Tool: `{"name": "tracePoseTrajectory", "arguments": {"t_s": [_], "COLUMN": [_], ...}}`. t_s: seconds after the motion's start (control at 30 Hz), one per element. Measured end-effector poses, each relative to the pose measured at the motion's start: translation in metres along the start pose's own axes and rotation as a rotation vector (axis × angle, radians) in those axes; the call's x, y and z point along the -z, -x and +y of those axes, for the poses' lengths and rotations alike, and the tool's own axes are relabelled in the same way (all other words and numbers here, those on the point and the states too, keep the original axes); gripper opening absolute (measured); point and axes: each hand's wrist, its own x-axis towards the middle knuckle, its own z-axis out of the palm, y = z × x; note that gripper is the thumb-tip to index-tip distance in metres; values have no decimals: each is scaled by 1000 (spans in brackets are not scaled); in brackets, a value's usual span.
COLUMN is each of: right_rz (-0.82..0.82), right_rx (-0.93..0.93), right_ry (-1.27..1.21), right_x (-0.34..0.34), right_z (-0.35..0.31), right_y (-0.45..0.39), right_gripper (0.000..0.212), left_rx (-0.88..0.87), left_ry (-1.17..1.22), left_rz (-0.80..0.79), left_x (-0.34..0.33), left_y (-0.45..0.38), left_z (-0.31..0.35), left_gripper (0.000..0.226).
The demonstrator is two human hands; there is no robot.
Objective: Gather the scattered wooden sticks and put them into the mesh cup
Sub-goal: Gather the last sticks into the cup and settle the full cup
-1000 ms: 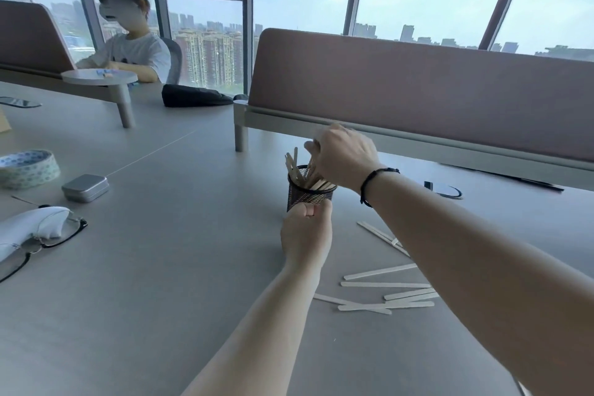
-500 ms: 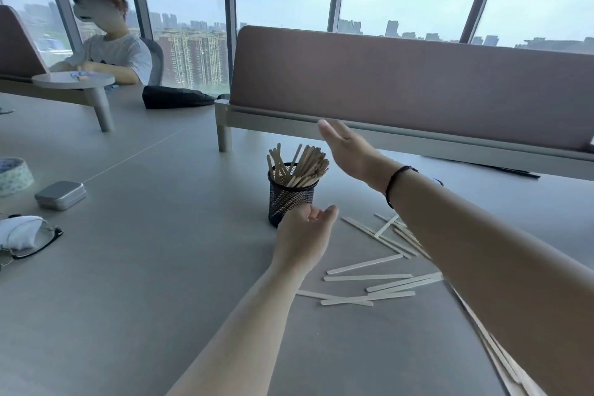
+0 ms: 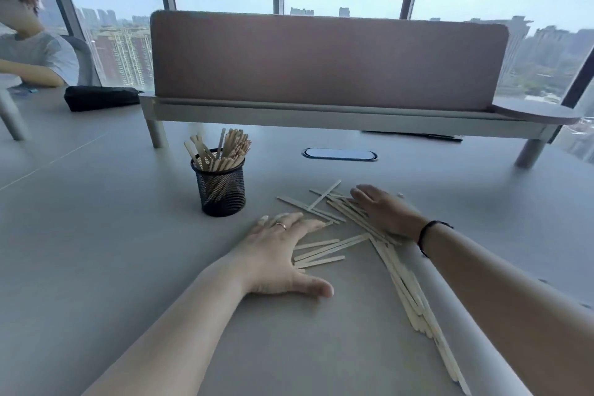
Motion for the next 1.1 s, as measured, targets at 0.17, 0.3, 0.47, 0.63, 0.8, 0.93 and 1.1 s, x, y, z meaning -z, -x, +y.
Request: {"name": "tracePoseTrajectory", "arguments": {"t_s": [0.17, 0.3, 0.47, 0.63, 0.8, 0.93, 1.1], "right_rz": [91, 146, 73, -81, -139, -6, 265], "right_rx": [109, 171, 236, 293, 308, 300, 298], "right_ry": [-7, -252, -490, -625, -653, -574, -159], "right_x": [-12, -16, -15, -18, -17, -20, -6], "right_z": [-8, -9, -12, -23, -26, -24, -16], "right_y": [12, 13, 10, 9, 15, 21, 50], "right_gripper": [57, 41, 31, 34, 33, 34, 43], "left_rx": [28, 46, 92, 106, 122, 109, 84], "left_ry": [19, -23, -8, -36, -74, -140, -178], "left_rz": [59, 55, 58, 46, 61, 134, 180], "left_x": [-7, -8, -5, -5, -3, 2, 1], "left_y": [-8, -10, -11, -18, -19, -17, -13], "left_z": [7, 13, 16, 12, 6, 5, 4], "left_gripper": [118, 120, 126, 130, 126, 115, 111]}}
